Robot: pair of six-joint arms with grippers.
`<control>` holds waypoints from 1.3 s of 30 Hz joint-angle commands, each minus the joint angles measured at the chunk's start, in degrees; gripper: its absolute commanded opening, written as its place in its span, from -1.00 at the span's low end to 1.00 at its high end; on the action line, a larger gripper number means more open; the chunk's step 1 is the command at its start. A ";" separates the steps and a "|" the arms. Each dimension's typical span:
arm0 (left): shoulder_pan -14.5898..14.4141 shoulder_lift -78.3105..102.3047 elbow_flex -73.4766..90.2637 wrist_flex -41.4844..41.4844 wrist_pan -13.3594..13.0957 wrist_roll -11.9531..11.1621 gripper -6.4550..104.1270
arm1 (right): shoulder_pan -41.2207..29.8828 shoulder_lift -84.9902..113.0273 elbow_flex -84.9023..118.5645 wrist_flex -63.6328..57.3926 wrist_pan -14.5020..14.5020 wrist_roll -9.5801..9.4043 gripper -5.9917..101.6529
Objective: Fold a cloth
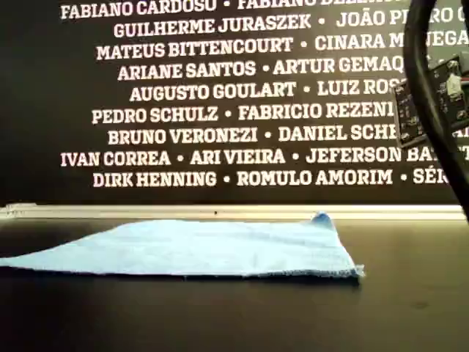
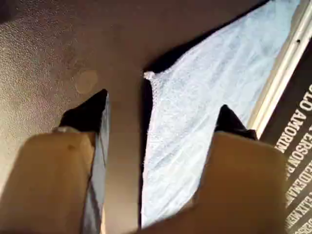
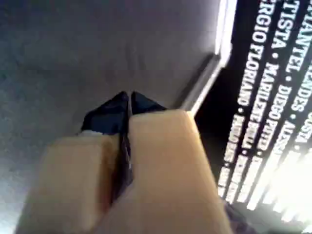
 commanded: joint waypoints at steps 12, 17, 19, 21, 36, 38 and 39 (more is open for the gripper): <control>13.10 0.70 -0.44 -0.70 -1.32 6.24 -0.81 | 7.12 1.23 0.70 -0.62 -0.09 -0.26 -0.87; 12.57 1.23 -0.44 -0.88 -0.44 6.24 -0.81 | 6.59 1.85 0.62 -0.62 0.00 -0.18 -0.87; 12.30 1.23 -0.44 -1.05 -0.35 6.24 -0.81 | 6.94 1.93 0.44 -0.70 -0.09 0.53 -0.87; 12.22 1.23 -0.79 -1.32 -0.35 6.24 -0.80 | 7.29 1.93 0.44 -0.79 -0.88 0.26 -0.85; 12.22 1.23 -0.53 -1.23 -0.35 5.45 0.22 | 6.50 1.93 -0.18 -0.70 0.00 0.70 0.19; 12.22 1.32 -0.88 -1.23 -0.35 5.36 0.27 | 6.94 1.93 -0.35 -0.70 -0.88 -0.09 0.24; 12.22 1.32 -1.05 -1.23 -0.35 5.36 0.29 | 7.38 2.02 -0.35 -0.70 -0.88 -0.18 0.26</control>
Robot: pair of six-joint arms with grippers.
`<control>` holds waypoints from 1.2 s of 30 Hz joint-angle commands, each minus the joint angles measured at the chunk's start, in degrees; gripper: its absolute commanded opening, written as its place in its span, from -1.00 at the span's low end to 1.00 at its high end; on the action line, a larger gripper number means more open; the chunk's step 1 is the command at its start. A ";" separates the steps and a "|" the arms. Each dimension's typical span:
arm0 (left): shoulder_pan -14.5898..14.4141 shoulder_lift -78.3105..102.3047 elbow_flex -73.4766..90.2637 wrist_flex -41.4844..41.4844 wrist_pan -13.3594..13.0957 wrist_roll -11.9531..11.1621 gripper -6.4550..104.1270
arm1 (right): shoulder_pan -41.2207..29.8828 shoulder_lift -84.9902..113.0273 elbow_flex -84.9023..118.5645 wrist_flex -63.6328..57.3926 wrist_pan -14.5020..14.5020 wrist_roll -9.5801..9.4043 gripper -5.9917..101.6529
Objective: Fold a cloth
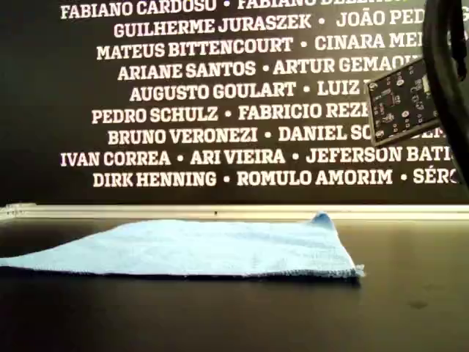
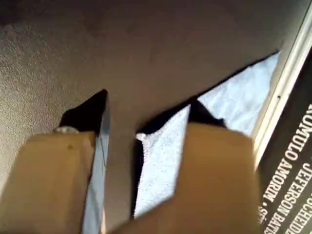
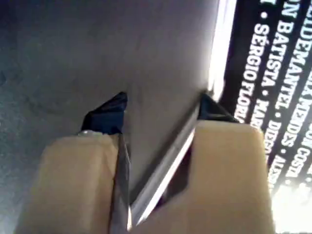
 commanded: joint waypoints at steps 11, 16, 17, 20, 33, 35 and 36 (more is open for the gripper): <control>0.35 0.26 -2.90 -1.23 3.69 0.62 0.31 | 10.11 1.05 -3.60 -0.70 -0.62 -4.83 0.27; 0.53 0.09 -1.93 -1.14 13.89 0.70 0.30 | 14.41 -6.06 -4.66 -0.70 0.18 -5.10 0.27; 0.53 0.09 -1.93 -1.14 15.21 0.70 0.30 | 14.41 -8.53 -5.10 -0.97 0.09 -5.10 0.27; 0.53 0.09 -2.37 -1.23 15.73 0.70 0.30 | 14.41 -17.40 -8.17 -4.13 -0.26 -5.10 0.27; 0.44 -18.81 -5.89 -11.25 16.00 0.79 0.31 | 14.68 -61.26 -31.29 -11.34 -0.70 -3.96 0.28; 0.44 -28.21 -9.76 -13.80 16.26 0.79 0.31 | 14.68 -65.13 -33.75 -11.34 -0.70 -3.87 0.28; 0.44 -33.31 -12.30 -14.68 16.44 0.79 0.32 | 14.68 -66.53 -34.72 -11.34 -0.70 -3.87 0.28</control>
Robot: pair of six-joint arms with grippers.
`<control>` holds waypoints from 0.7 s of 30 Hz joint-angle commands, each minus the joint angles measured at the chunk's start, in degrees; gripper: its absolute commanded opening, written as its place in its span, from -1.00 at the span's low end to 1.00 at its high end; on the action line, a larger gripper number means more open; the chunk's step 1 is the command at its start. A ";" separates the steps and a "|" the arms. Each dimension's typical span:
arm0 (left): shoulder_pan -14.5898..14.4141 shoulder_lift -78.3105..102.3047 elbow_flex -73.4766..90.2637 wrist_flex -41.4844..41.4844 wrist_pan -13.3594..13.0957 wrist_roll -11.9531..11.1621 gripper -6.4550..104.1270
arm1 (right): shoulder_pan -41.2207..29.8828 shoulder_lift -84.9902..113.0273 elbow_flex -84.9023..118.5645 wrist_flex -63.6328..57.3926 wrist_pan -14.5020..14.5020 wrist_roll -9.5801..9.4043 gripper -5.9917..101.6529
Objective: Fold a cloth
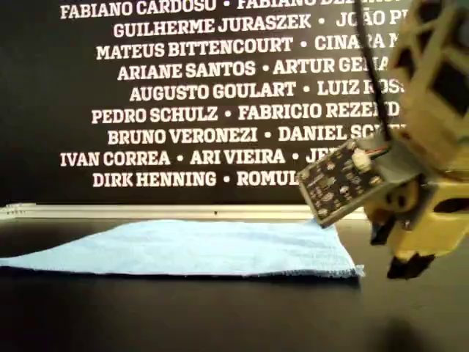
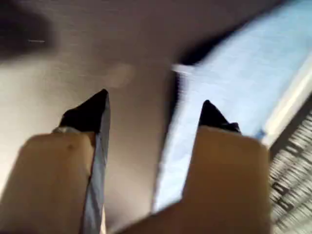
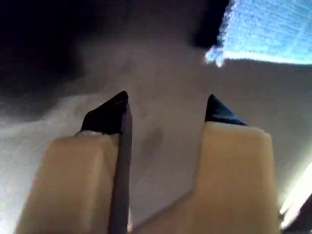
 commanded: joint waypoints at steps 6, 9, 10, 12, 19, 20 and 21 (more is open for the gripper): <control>-1.14 -34.28 -23.03 -4.75 0.70 0.18 0.32 | 0.35 -9.49 -9.84 -2.55 -0.70 0.44 0.28; -4.13 -41.31 -28.48 -4.83 0.70 -0.35 0.31 | 0.26 -12.48 -13.01 -2.55 -0.70 0.53 0.28; -5.01 -43.07 -30.32 -4.83 0.62 -0.53 0.31 | 0.26 -13.45 -14.06 -2.55 -0.70 0.62 0.28; -5.98 -46.49 -33.40 -4.83 0.62 -0.62 0.31 | 0.26 -15.29 -16.26 -2.55 -0.70 2.11 0.28; -6.06 -56.07 -40.87 -4.83 0.62 -0.70 0.31 | 0.35 -22.85 -23.03 -2.55 -0.70 8.53 0.28; -6.06 -57.22 -41.48 -4.83 0.62 -0.70 0.31 | 0.35 -24.17 -23.99 -2.55 -0.70 8.53 0.28; -6.24 -58.45 -42.28 -4.83 0.62 -0.70 0.31 | 0.35 -25.22 -24.87 -2.55 -0.70 8.53 0.28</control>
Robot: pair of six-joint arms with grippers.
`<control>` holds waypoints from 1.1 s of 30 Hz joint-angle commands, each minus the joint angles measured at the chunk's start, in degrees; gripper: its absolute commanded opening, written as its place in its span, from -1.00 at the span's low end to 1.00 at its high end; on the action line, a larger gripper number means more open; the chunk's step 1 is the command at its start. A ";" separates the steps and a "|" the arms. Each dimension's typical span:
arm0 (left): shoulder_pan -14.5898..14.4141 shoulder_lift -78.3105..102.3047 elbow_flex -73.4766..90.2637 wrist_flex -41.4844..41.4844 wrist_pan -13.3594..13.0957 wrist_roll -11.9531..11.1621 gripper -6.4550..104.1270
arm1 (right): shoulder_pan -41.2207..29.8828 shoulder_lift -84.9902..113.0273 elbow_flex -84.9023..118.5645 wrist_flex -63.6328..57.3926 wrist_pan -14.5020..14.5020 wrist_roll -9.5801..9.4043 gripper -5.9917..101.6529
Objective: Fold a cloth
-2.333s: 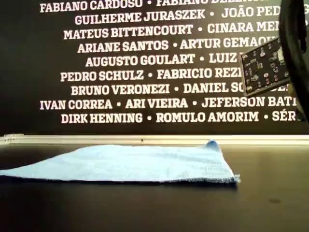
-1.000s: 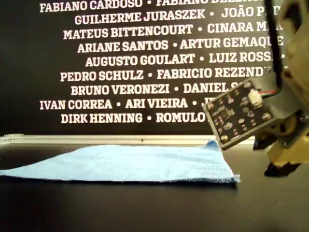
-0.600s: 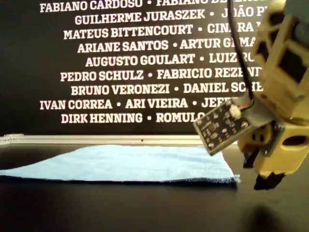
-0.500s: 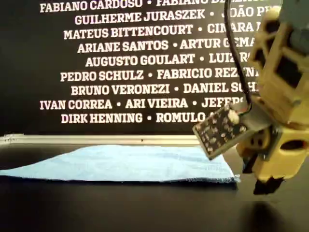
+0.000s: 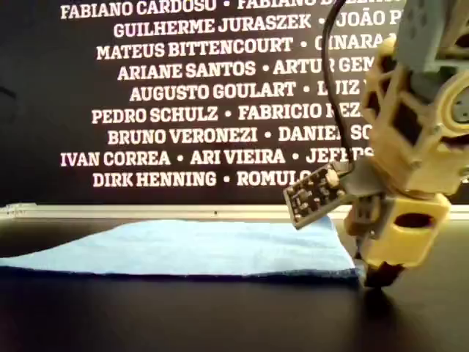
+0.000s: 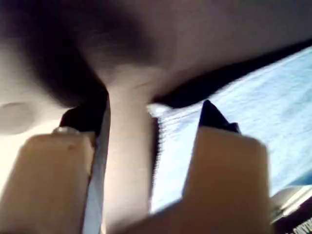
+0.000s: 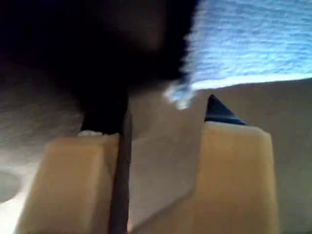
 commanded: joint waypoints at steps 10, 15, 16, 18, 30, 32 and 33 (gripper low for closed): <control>-2.72 -12.13 -9.84 -0.62 0.09 -0.62 0.31 | 0.44 -4.39 -7.56 -2.46 -0.70 0.62 0.28; -6.77 -12.22 -10.11 -0.70 0.09 -0.62 0.31 | 0.44 -5.71 -9.93 -2.46 -0.70 0.62 0.28; -7.73 -12.22 -10.11 -0.70 0.09 -0.62 0.31 | 0.44 -6.50 -10.55 -2.46 -0.70 0.62 0.28; -9.49 -12.22 -9.93 -0.70 0.00 -0.53 0.31 | 0.44 -7.65 -11.43 -2.46 -0.70 0.62 0.28; -11.16 -12.57 -9.84 -0.62 -1.05 -0.53 0.29 | 3.34 -7.29 -10.46 -2.37 -0.62 0.44 0.25; -11.07 -12.57 -9.84 -0.62 -1.05 -0.53 0.28 | 3.34 -7.03 -10.28 -2.37 -0.62 0.26 0.24; -11.25 -12.48 -9.84 -0.62 -1.05 -0.53 0.26 | 3.43 -6.94 -10.28 -2.11 -0.53 -0.09 0.21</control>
